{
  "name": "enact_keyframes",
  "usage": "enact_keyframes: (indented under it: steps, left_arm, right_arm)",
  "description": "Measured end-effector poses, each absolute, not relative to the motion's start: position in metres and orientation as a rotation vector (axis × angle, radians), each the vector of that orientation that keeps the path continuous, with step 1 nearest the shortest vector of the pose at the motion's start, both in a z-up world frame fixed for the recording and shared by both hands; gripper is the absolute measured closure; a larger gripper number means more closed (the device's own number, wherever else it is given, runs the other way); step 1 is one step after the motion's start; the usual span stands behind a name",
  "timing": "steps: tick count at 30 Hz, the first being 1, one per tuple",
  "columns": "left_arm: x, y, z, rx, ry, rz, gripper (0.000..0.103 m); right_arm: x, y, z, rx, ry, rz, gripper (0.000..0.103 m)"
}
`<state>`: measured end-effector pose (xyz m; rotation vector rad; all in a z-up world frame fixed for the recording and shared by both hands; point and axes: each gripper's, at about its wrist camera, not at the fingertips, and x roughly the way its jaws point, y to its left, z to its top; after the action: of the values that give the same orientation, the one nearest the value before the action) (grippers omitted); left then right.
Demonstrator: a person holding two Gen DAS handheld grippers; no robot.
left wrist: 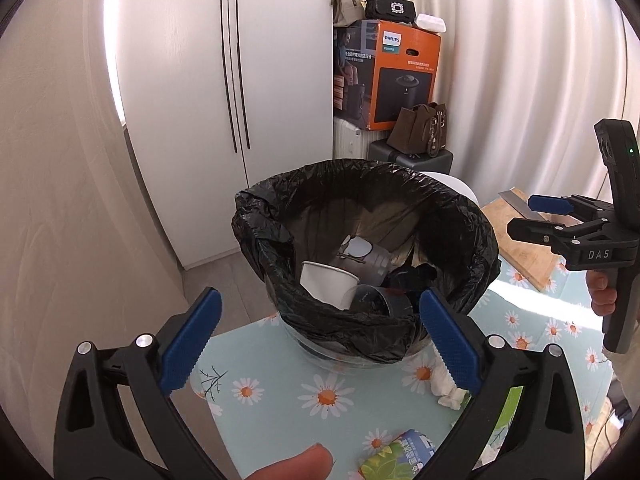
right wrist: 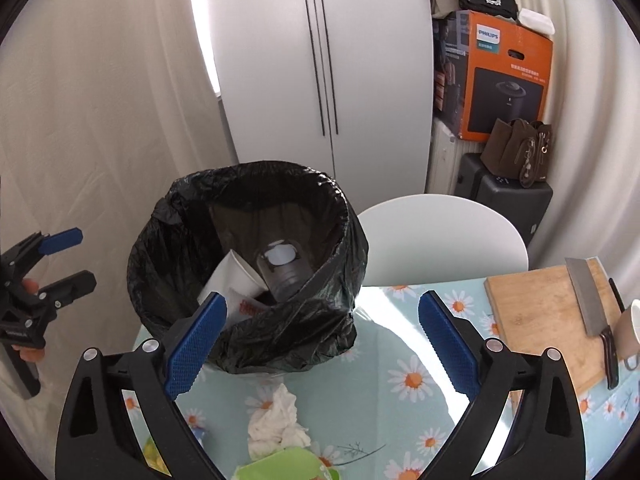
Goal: Collect trash
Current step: 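Open the left tool over the bin while the right tool releases the clear cup, then move the left tool toward the green juice box while the right tool approaches the green container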
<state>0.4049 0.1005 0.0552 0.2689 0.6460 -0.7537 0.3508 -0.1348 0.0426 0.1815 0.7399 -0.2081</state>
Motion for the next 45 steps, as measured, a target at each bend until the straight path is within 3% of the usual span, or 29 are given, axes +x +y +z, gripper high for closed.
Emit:
enact_keyframes:
  steps: [27, 45]
  left_arm:
    - [0.335, 0.123, -0.029, 0.338, 0.818, -0.806, 0.006]
    - [0.304, 0.111, -0.095, 0.37, 0.984, -0.877, 0.006]
  right_arm:
    - [0.239, -0.109, 0.001, 0.124, 0.754, -0.361, 0.008]
    - [0.231, -0.09, -0.057, 0.154, 0.958, -0.241, 0.008]
